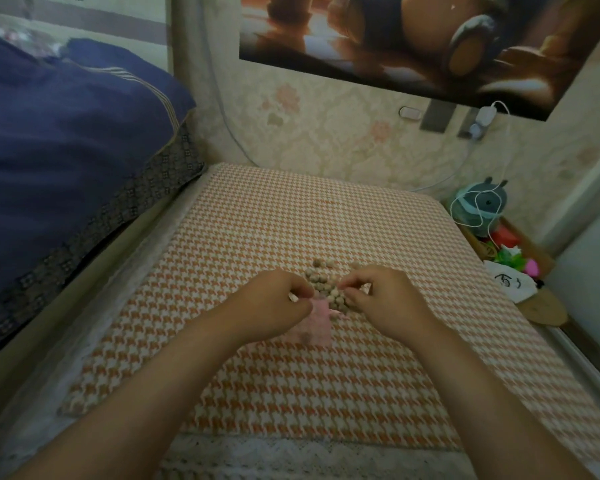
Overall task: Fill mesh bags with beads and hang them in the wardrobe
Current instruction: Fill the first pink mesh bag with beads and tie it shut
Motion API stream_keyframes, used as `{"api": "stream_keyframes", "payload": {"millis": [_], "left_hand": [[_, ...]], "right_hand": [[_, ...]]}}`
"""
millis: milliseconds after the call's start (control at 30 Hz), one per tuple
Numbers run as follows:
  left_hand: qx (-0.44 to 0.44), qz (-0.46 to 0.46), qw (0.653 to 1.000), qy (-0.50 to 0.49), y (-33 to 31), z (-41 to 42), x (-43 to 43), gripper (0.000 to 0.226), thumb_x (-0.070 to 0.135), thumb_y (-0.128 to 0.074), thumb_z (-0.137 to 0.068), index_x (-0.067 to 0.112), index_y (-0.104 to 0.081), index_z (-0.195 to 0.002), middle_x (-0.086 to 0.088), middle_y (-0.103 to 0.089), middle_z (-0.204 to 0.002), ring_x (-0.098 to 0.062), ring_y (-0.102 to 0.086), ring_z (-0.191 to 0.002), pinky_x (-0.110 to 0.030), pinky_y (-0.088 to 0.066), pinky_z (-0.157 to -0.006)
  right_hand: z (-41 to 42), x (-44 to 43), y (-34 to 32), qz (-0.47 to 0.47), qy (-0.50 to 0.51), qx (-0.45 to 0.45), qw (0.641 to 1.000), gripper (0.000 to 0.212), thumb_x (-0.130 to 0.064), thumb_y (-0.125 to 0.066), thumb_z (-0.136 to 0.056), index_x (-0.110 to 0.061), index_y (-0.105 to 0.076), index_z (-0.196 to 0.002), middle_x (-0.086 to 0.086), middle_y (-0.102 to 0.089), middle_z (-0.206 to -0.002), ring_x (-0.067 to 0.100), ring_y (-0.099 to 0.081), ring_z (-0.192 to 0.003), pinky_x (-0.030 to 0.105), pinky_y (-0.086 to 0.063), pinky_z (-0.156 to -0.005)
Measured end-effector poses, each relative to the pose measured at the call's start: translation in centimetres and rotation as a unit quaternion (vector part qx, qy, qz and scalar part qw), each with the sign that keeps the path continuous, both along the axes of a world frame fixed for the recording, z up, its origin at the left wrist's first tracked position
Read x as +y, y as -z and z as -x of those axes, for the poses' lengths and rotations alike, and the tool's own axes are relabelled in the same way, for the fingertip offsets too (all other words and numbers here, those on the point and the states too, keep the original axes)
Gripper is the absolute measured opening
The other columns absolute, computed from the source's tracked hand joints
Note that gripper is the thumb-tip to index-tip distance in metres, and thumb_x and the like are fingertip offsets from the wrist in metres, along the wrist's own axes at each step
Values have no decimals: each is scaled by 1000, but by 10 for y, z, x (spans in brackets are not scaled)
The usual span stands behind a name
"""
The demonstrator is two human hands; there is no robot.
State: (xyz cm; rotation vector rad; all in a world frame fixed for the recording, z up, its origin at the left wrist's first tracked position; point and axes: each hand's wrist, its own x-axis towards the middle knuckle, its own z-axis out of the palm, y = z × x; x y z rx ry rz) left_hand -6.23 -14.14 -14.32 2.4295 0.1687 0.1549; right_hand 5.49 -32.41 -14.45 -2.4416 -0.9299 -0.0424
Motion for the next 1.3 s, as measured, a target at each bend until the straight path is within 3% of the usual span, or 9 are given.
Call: {"api": "stream_keyframes", "payload": {"millis": [200,300,533,767,867,933,1067,1167,1300], "left_hand": [[-20,-8,1000,-12,3,0,4,27,31,-61,-91,26,-70,-116,15,-66,-110,10,-54,-80,0,-36,-64],[-18,-13,1000,-6,6,0,2,25,32,-63,-90,26,-71,-112,17,-65,-104,12,-53,-77,-2,-35,-63],[-12,-15,1000,-5,7,-1,5,24,35,-63,-90,29,-70,-112,19,-64,-100,9,-55,-79,-7,-38,-64],[-9,-4,1000,10,6,0,7,32,36,-64,-90,24,-68,-120,12,-65,-115,4,-55,-84,-7,-39,-68],[-5,-6,1000,16,6,0,7,34,37,-63,-90,24,-66,-122,10,-64,-117,-3,-57,-90,-16,-43,-76],[-5,-3,1000,17,6,-1,8,35,37,-63,-89,24,-66,-121,10,-65,-117,-4,-58,-89,-19,-45,-79],[-15,14,999,27,6,1,9,23,33,-62,-89,24,-70,-108,7,-69,-102,-7,-62,-80,-29,-52,-74],[-22,34,999,24,6,3,12,25,35,-63,-90,26,-69,-112,10,-68,-104,-1,-60,-80,-20,-50,-72],[-7,6,1000,17,7,1,17,29,33,-63,-90,22,-69,-117,6,-67,-112,-8,-60,-92,-24,-50,-82]], "right_hand": [[-9,8,37,109,38,13,993,12,-41,-70,-87,-36,-75,-97,-13,-73,-97,11,-67,-90,33,-56,-78],[-8,14,43,139,29,-13,990,21,-51,-70,-84,-35,-74,-97,-11,-71,-95,14,-65,-87,29,-51,-72],[-2,21,49,136,39,-46,989,18,-44,-67,-88,-30,-72,-97,-6,-70,-98,19,-66,-91,31,-51,-73],[3,16,7,-83,42,28,995,11,-30,-74,-87,-33,-73,-98,-18,-71,-91,-4,-63,-83,23,-52,-78],[18,15,-15,-169,18,50,984,11,-27,-78,-83,-35,-73,-89,-19,-72,-87,-1,-57,-57,18,-49,-62],[31,17,-21,-179,-17,41,983,11,-26,-79,-82,-34,-75,-88,-20,-72,-86,-1,-54,-55,14,-46,-58],[42,26,-12,-100,-85,-16,991,9,-28,-77,-85,-30,-77,-94,-16,-71,-89,-4,-60,-72,18,-46,-67],[37,31,-5,22,-77,-83,993,14,-41,-68,-88,-36,-74,-100,-19,-63,-103,-1,-60,-98,32,-52,-77],[35,30,-5,51,-76,-59,994,18,-43,-61,-94,-37,-74,-104,-18,-58,-108,-5,-54,-89,32,-49,-79]]}}
